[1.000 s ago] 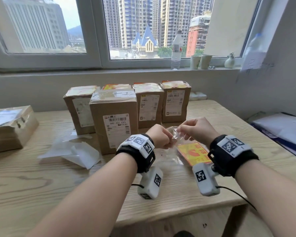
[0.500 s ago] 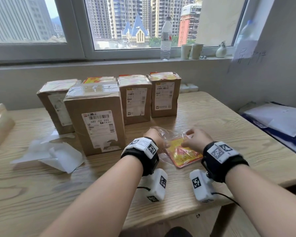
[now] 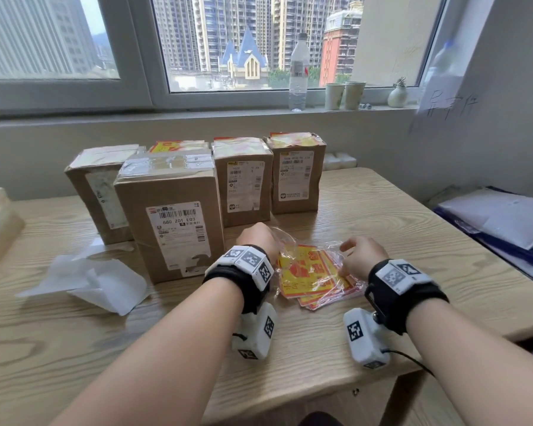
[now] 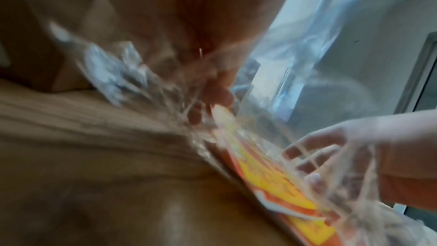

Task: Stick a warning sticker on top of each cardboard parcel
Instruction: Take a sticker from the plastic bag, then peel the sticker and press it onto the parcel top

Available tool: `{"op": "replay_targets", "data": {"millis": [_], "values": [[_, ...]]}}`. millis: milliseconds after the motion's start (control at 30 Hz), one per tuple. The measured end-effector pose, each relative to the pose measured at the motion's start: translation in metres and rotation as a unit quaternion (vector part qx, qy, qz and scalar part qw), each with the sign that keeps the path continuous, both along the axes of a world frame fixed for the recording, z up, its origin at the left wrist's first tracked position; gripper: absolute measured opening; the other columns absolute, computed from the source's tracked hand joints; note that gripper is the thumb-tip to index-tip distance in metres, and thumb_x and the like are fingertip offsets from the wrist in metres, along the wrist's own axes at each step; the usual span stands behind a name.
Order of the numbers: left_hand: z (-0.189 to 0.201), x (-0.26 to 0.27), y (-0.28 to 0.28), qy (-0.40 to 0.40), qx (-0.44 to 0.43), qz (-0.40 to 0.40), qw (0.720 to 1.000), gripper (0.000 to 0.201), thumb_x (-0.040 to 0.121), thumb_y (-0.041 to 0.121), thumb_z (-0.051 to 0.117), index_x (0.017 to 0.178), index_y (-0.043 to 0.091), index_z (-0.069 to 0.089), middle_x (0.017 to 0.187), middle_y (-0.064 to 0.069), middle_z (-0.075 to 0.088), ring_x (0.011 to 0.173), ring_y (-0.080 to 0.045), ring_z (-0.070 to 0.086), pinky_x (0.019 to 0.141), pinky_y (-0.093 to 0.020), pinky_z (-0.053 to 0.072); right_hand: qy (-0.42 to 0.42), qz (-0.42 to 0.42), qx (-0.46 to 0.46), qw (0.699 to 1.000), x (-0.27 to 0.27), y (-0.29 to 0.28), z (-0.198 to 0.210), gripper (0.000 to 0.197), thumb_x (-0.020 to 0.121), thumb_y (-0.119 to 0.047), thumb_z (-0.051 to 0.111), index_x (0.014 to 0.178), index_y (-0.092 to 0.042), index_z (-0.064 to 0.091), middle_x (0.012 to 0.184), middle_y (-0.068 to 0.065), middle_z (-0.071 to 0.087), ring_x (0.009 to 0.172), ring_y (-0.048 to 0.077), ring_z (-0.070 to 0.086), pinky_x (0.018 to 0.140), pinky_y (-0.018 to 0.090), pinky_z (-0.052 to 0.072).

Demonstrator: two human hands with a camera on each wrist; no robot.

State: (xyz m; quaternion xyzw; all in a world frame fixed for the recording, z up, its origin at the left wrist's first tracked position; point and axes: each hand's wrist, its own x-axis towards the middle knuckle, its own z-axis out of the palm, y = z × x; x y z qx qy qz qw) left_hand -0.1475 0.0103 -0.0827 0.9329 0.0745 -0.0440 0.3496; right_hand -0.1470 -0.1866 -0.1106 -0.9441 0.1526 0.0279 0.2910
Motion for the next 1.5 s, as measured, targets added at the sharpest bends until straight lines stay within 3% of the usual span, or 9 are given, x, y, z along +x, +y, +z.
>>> {"op": "replay_targets", "data": {"millis": [267,433,600,800,933,1133,1267,1367,1500], "values": [[0.039,-0.019,0.022,-0.089,-0.078,-0.007,0.993,0.015,0.078,0.020,0.076,0.064,0.016,0.073,0.067,-0.005,0.073,0.072,-0.018,0.072,0.073,-0.035,0.061,0.003,0.017,-0.083,0.996,-0.012,0.009,0.011,0.028,0.091,-0.014,0.057,0.118,-0.011,0.063,0.119,0.010,0.065,0.109,0.027,0.061,0.089,0.032,0.048],[0.064,-0.032,0.031,-0.173,-0.060,-0.010,0.983,0.009,0.089,0.025,0.061,0.083,0.021,0.067,0.084,-0.005,0.072,0.080,-0.022,0.071,0.076,-0.038,0.059,0.025,0.049,-0.153,0.987,-0.022,0.013,0.015,0.027,0.090,-0.019,0.053,0.114,-0.012,0.065,0.120,0.010,0.065,0.110,0.028,0.061,0.087,0.029,0.048],[0.066,-0.045,0.034,-0.091,-0.103,-0.014,0.990,0.015,0.102,0.025,0.036,0.099,0.012,0.044,0.096,-0.013,0.061,0.063,-0.023,0.073,0.040,-0.026,0.046,-0.046,0.057,-0.030,0.997,-0.024,0.032,0.043,0.036,0.098,-0.039,0.046,0.078,-0.013,0.060,0.083,0.006,0.063,0.076,0.021,0.057,0.062,0.028,0.037],[0.062,-0.045,0.032,-0.170,-0.024,0.030,0.985,0.011,0.099,0.025,0.046,0.101,0.014,0.050,0.095,-0.007,0.064,0.081,-0.024,0.070,0.074,-0.040,0.059,-0.021,0.190,0.032,0.981,-0.040,0.072,0.053,0.070,0.086,-0.041,0.066,0.143,-0.013,0.036,0.136,0.007,0.054,0.117,0.022,0.057,0.091,0.031,0.049],[0.071,-0.036,0.038,-0.234,0.045,0.038,0.970,0.011,0.098,0.026,0.047,0.102,0.017,0.052,0.094,-0.007,0.068,0.083,-0.027,0.068,0.077,-0.040,0.057,0.081,0.223,-0.105,0.966,-0.035,0.072,0.018,0.092,0.070,-0.037,0.078,0.145,-0.017,0.029,0.135,0.010,0.054,0.119,0.026,0.055,0.098,0.036,0.048],[0.098,-0.036,0.048,-0.327,0.019,0.064,0.943,0.013,0.096,0.023,0.051,0.100,0.011,0.056,0.090,-0.004,0.063,0.084,-0.023,0.061,0.080,-0.035,0.052,0.082,0.206,-0.157,0.962,-0.026,0.062,0.026,0.049,0.087,-0.014,0.059,0.135,-0.007,0.049,0.128,0.013,0.060,0.114,0.026,0.059,0.092,0.031,0.050],[0.114,-0.041,0.057,-0.346,-0.109,0.071,0.929,0.010,0.095,0.021,0.056,0.098,0.011,0.057,0.086,-0.005,0.068,0.077,-0.023,0.068,0.076,-0.039,0.058,-0.104,0.143,0.013,0.984,-0.025,0.070,0.060,0.032,0.097,-0.020,0.046,0.126,-0.010,0.057,0.126,0.009,0.062,0.113,0.024,0.058,0.097,0.036,0.046],[0.113,-0.050,0.063,-0.295,-0.229,0.060,0.926,0.006,0.095,0.015,0.056,0.092,0.010,0.056,0.073,-0.004,0.067,0.063,-0.018,0.070,0.069,-0.038,0.061,-0.246,0.075,0.246,0.935,-0.036,0.082,0.098,0.037,0.097,-0.045,0.046,0.112,-0.013,0.059,0.104,0.004,0.068,0.091,0.016,0.062,0.081,0.034,0.047],[0.108,-0.062,0.071,-0.229,-0.327,0.021,0.917,0.006,0.094,0.008,0.057,0.096,0.003,0.059,0.080,-0.010,0.069,0.059,-0.013,0.069,0.059,-0.024,0.060,-0.214,0.105,0.457,0.857,-0.046,0.097,0.120,0.068,0.072,-0.046,0.074,0.125,-0.012,0.048,0.109,0.007,0.067,0.093,0.020,0.069,0.078,0.037,0.057]]}}
